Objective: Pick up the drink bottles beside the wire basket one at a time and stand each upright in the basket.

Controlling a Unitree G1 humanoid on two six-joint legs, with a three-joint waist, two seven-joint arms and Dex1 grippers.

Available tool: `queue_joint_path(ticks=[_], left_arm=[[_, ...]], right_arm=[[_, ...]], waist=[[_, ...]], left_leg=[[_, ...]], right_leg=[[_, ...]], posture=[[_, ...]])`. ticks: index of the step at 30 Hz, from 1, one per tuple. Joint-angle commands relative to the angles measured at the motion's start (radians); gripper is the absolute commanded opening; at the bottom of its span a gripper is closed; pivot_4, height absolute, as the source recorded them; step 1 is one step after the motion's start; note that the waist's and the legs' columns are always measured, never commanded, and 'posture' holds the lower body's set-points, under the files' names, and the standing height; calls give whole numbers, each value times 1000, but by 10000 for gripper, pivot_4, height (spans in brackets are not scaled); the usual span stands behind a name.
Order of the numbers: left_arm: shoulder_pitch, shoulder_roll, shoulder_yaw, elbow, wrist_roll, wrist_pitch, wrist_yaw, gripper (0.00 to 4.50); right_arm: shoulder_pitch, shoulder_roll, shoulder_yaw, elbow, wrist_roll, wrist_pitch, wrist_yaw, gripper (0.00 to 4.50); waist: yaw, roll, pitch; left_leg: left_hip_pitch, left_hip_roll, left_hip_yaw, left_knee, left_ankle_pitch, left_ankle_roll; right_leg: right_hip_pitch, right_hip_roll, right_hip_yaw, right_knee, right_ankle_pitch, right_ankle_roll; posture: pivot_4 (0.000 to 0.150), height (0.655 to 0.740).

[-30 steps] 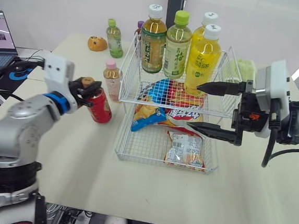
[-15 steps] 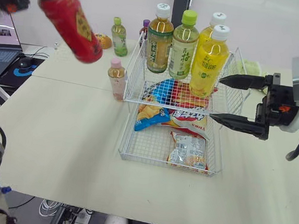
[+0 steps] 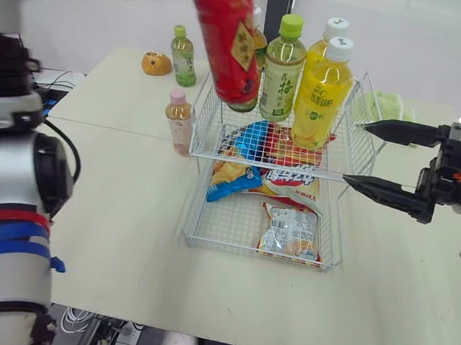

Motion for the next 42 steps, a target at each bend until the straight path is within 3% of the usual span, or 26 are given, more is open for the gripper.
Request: queue_joint_path(ticks=[1, 9, 21, 26, 31, 38, 42], left_arm=[[3, -71, -30, -21, 51, -96, -24, 13740], [55, -187, -81, 3, 136, -190, -44, 13740], [63, -233, -96, 76, 228, -289, -127, 13740], [57, -248, -72, 69, 212, -269, -143, 29301], [24, -196, -16, 30, 166, -215, -187, 44860], [-4, -22, 141, -54, 57, -86, -208, 44860], [46, 79, 169, -95, 85, -109, -178, 44860]], right_arm=[[12, -22, -66, -28, 18, -2, -26, 45000], [34, -34, -91, -41, 38, 2, -49, 45000], [46, -46, -98, -46, 55, -6, -65, 45000], [46, -47, -98, -50, 58, -7, -71, 45000], [46, -49, -102, -59, 68, -3, -82, 45000], [39, -54, -97, -71, 99, -5, -96, 45000], [27, -45, -70, -80, 116, -15, -96, 45000]], waist=[[1, 0, 0], [-4, 2, 1], [-1, 2, 1], [-1, 2, 1], [-3, 2, 1], [-18, 3, 1], [-20, 3, 1]], left_leg=[[0, 0, 0, 0, 0, 0], [0, 0, 0, 0, 0, 0], [0, 0, 0, 0, 0, 0], [0, 0, 0, 0, 0, 0], [0, 0, 0, 0, 0, 0], [0, 0, 0, 0, 0, 0], [1, 0, -1, 1, 0, 0]], right_leg=[[0, 0, 0, 0, 0, 0], [0, 0, 1, 0, 0, 0], [0, 0, 0, 0, 0, 0], [0, 0, 0, 0, 0, 0], [0, 1, 0, 0, 0, 0], [0, 1, 0, 0, 0, 0], [1, 1, 0, 1, 0, 0]], posture=[[1500, 7155], [1500, 7155], [1500, 7155], [1500, 7155], [1500, 7155], [1500, 7155], [1500, 7155]])
